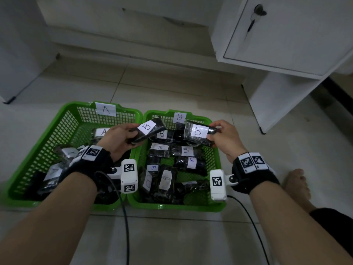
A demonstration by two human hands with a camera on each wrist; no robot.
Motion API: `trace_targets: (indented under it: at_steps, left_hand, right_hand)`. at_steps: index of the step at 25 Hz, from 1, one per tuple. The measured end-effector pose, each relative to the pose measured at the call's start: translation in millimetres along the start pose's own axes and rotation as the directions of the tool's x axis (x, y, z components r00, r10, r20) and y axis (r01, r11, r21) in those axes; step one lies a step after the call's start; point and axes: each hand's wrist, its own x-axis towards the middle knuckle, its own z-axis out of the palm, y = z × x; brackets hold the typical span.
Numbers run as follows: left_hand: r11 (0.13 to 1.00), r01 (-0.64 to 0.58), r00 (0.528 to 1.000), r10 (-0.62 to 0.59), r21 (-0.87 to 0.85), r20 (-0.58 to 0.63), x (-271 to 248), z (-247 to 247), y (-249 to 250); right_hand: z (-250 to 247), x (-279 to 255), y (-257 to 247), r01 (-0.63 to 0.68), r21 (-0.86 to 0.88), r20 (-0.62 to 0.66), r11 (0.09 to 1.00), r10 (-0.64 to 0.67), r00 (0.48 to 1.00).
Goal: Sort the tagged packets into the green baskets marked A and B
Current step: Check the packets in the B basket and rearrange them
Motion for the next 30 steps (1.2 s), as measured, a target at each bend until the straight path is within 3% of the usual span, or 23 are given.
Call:
trace_targets:
  at_steps: [5,8,14,17,22,23,24,28,30]
  left_hand:
    - [0.962,0.073,0.996,-0.055,-0.263,0.075,-4.1,-9.3,-3.6]
    - [0.955,0.07,0.996,-0.049,-0.29,0.077,-3.5,-10.7,-6.3]
    - [0.958,0.058,0.997,-0.039,-0.281,0.073,0.2,-12.1,-7.3]
    - [0.96,0.048,0.998,-0.032,-0.276,0.061,4.7,-13.1,-9.6]
    - [0.967,0.051,0.998,-0.044,-0.25,0.033,9.8,-12.4,-10.2]
    - [0.965,0.053,0.999,-0.049,-0.257,0.023,10.3,-13.6,-10.3]
    - [0.964,0.055,0.998,-0.051,-0.261,0.022,10.1,-15.1,-10.3]
    - [0.958,0.067,0.998,-0.06,-0.278,0.033,8.8,-16.5,-9.8]
    - [0.959,0.064,0.998,-0.057,-0.276,0.031,7.9,-16.8,-9.8]
  right_hand:
    - [34.0,4.7,-21.2,0.051,0.006,0.11,0.999,-0.051,0.993]
    - [62.1,13.9,-41.3,0.086,-0.039,0.148,0.996,-0.079,0.986]
    - [108.7,33.7,-46.3,0.241,-0.3,0.192,0.923,-0.189,0.963]
    - [124.5,33.5,-39.9,0.323,-0.48,0.266,0.816,-0.216,0.939]
    - [122.2,35.3,-46.0,0.499,-0.736,0.354,0.457,-0.368,0.86]
    - [117.6,36.5,-50.0,0.49,-0.754,0.346,0.438,-0.37,0.862]
    - [111.0,38.3,-54.1,0.47,-0.75,0.326,0.465,-0.358,0.875]
    - [73.8,49.3,-57.0,0.317,-0.533,0.184,0.784,-0.259,0.948]
    - [71.2,51.8,-54.6,0.319,-0.457,0.222,0.831,-0.241,0.945]
